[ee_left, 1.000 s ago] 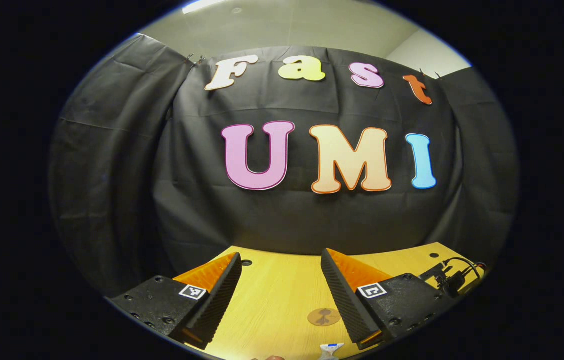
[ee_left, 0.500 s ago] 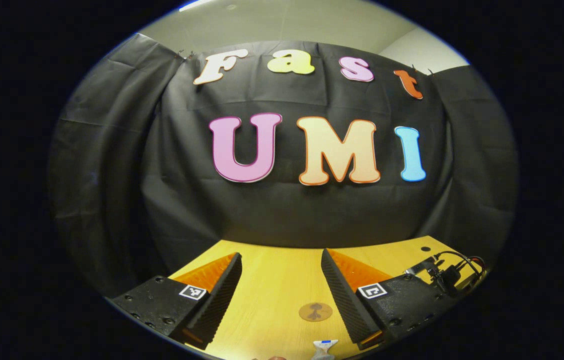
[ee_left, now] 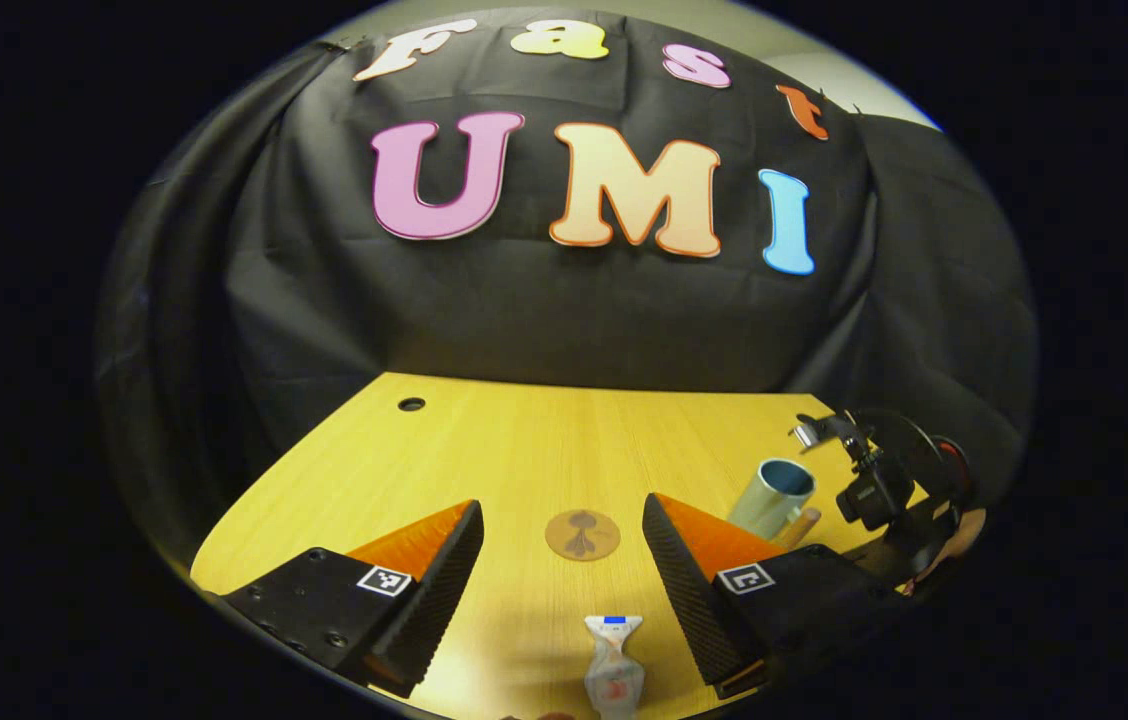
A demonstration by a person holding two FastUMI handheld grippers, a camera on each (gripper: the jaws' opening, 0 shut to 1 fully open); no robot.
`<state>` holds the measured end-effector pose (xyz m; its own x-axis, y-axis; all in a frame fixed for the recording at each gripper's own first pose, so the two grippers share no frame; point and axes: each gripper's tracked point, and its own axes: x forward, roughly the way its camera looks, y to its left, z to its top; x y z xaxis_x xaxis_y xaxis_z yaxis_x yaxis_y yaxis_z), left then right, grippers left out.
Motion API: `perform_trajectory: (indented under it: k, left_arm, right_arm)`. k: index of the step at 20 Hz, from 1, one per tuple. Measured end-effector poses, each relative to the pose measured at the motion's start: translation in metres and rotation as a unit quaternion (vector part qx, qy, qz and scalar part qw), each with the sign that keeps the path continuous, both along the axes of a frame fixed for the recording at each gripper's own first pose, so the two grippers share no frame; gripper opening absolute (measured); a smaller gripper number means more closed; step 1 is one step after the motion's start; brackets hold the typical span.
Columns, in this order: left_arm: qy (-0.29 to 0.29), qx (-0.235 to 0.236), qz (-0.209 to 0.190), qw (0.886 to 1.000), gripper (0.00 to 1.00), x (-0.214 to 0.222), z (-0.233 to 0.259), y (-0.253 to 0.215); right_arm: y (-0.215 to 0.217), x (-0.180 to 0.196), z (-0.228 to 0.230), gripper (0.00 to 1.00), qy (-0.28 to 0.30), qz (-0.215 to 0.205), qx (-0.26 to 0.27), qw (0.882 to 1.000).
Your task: Put the toothbrush and toothpaste on the desktop into the cup, then pick up the cup and place it on the coaster on the desktop.
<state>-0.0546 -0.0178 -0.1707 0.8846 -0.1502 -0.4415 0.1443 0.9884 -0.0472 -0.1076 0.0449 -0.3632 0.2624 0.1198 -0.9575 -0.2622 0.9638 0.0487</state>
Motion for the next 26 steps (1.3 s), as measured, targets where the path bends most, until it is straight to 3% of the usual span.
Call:
perform_trajectory:
  k: [7, 19, 26]
  left_arm:
    - [0.107, 0.003, -0.046, 0.993, 0.95, -0.027, -0.067, -0.018]
    - [0.255, 0.024, -0.075, 0.964, 0.95, -0.065, -0.152, -0.028]
    - [0.276, 0.046, -0.082, 0.957, 0.95, -0.066, -0.167, -0.025]
  right_arm:
    - [0.0, 0.001, 0.0, 0.06, -0.005, -0.004, 0.003, 1.0]
    - [0.001, 0.002, 0.001, 0.06, -0.013, -0.008, 0.006, 1.0]
    - [0.001, 0.001, 0.001, 0.06, -0.014, -0.008, 0.01, 1.0]
